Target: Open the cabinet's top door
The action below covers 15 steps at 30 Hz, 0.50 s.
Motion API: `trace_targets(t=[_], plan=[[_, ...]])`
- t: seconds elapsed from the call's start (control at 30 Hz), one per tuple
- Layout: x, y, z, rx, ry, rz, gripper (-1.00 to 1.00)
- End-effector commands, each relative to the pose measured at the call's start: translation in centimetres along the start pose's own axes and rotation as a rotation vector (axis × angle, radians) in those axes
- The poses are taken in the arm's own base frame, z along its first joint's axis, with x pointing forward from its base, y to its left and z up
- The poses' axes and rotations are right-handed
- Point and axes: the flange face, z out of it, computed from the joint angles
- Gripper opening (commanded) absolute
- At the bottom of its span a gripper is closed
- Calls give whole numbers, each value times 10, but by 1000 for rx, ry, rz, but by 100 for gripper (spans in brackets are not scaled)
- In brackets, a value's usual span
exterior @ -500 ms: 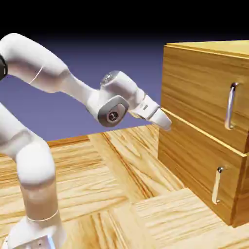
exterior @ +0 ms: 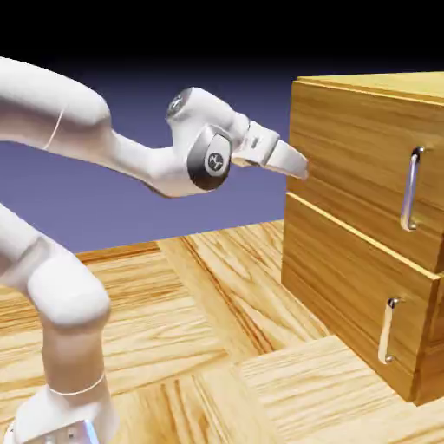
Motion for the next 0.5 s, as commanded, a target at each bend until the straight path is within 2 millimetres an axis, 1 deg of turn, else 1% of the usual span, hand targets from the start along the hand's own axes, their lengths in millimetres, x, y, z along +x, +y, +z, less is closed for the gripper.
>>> trace_targets(t=[0.0,0.23,0.47], plan=[[3,-2,-3,11,11,-2,100],[27,-7,-24,83,89,-10,100],[50,0,-35,146,167,-3,100]])
